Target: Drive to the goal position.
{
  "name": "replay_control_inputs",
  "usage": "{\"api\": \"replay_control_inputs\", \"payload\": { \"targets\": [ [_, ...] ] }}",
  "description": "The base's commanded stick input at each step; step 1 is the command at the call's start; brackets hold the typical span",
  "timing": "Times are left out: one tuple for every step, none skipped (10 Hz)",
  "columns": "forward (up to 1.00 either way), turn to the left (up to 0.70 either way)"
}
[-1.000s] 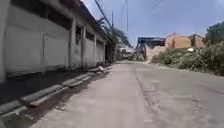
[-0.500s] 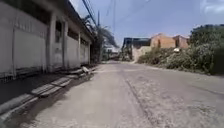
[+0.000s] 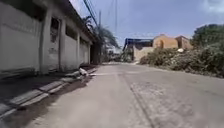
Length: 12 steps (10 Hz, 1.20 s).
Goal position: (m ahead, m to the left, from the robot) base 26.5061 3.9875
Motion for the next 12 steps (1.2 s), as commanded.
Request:
{"api": "replay_control_inputs", "payload": {
  "targets": [
    [1.00, 0.00],
    [1.00, 0.00],
    [1.00, 0.00],
    [1.00, 0.00],
    [1.00, 0.00],
    [1.00, 0.00],
    [1.00, 0.00],
    [1.00, 0.00],
    [1.00, 0.00],
    [1.00, 0.00],
    [1.00, 0.00],
    [1.00, 0.00]
  ]
}}
